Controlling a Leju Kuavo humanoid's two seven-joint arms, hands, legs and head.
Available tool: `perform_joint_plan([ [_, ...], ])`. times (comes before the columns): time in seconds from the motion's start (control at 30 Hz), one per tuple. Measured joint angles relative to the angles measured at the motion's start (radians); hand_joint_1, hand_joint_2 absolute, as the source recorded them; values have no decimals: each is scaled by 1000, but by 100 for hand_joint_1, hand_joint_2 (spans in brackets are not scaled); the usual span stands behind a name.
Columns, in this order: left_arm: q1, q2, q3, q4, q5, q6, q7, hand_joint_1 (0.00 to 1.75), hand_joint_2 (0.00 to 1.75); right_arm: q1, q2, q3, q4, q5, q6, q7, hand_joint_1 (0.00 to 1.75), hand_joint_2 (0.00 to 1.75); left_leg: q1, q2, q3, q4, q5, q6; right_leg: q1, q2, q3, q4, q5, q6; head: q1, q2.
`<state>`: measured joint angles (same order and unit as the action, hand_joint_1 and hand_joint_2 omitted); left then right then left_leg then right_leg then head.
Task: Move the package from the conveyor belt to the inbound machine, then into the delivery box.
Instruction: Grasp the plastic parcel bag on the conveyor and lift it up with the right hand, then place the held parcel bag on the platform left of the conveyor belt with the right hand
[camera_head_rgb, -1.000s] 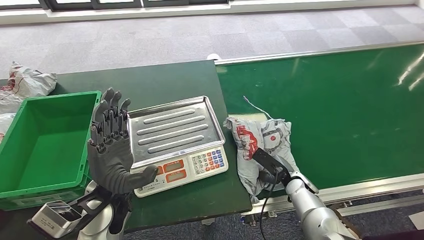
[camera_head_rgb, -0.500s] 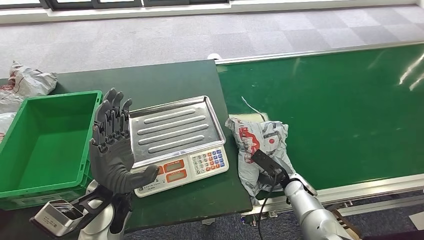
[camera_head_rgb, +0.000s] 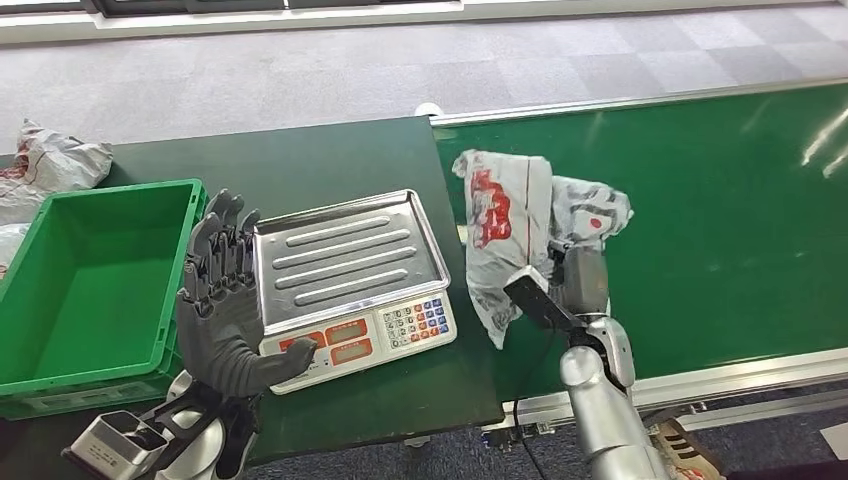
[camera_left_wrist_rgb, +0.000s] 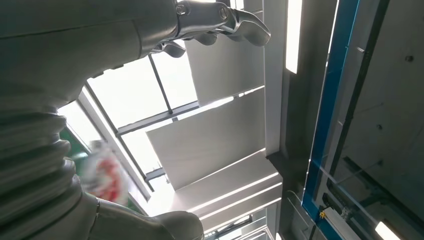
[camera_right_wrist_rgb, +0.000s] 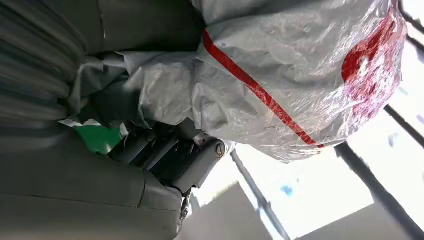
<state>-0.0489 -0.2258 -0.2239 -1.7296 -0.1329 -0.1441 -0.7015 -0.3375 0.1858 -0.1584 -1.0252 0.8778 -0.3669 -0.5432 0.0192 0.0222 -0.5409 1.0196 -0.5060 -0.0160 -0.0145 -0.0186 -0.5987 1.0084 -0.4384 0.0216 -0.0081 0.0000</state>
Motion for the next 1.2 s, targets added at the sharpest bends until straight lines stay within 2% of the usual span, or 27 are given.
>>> perform_joint_plan([
  [0.13, -1, 0, 0, 2, -4, 9, 0, 0, 175, 76, 36, 91, -342, 83, -186, 62, 175, 175, 0, -1, -2, 0, 0, -1, 0, 0, -2, 0, 0, 0, 0, 0],
  [0.23, -2, 0, 0, 4, -4, 17, 0, 0, 175, 114, 47, 130, -489, 107, -233, 74, 175, 175, 0, 0, -2, 0, 0, -1, 0, 0, -2, 0, 0, 0, 0, 0],
  [0.5, -3, 0, 0, 4, -5, 19, 0, 0, 175, 164, 69, 159, -651, 152, -321, 56, 175, 175, 0, 0, -2, 0, 1, 0, -1, 0, -2, 0, 1, 0, 0, 0],
  [0.63, -5, 0, -2, 9, -2, 18, 0, 0, 175, 164, 89, 164, -682, 97, -296, 34, 175, 175, 0, 0, -4, -1, 2, -1, 0, 0, -2, 1, 1, -1, 0, 0],
  [0.77, -18, -3, -13, 13, 14, 6, 0, 0, 175, 82, 92, 233, -585, 98, -159, 82, 175, 175, 0, 5, -8, -1, 2, -2, -1, 3, -3, 1, 2, -2, 0, 0],
  [0.9, -30, -6, -30, 19, 23, -2, 0, 0, 175, -4, 98, 306, -453, 112, -134, 110, 175, 175, 0, 1, -6, -1, 8, -3, 0, 1, -5, 2, 5, -3, 0, 0],
  [1.0, -44, -8, -39, 20, 47, -19, 0, 0, 175, -109, 114, 359, -287, 125, -82, 160, 175, 175, 0, 2, -11, -1, 8, -3, 0, 2, -7, 2, 7, -4, 0, 0],
  [1.07, -58, -11, -49, 23, 57, -23, 0, 0, 175, -187, 133, 402, -149, 109, -87, 193, 175, 175, 0, 3, -9, -2, 9, -4, 0, 3, -8, 3, 7, -5, 0, 0],
  [1.2, -70, -14, -56, 28, 65, -22, 0, 0, 175, -307, 164, 542, 91, -35, -119, 259, 175, 175, 0, 0, -9, -2, 13, -6, 0, 0, -10, 4, 9, -6, 0, 0],
])
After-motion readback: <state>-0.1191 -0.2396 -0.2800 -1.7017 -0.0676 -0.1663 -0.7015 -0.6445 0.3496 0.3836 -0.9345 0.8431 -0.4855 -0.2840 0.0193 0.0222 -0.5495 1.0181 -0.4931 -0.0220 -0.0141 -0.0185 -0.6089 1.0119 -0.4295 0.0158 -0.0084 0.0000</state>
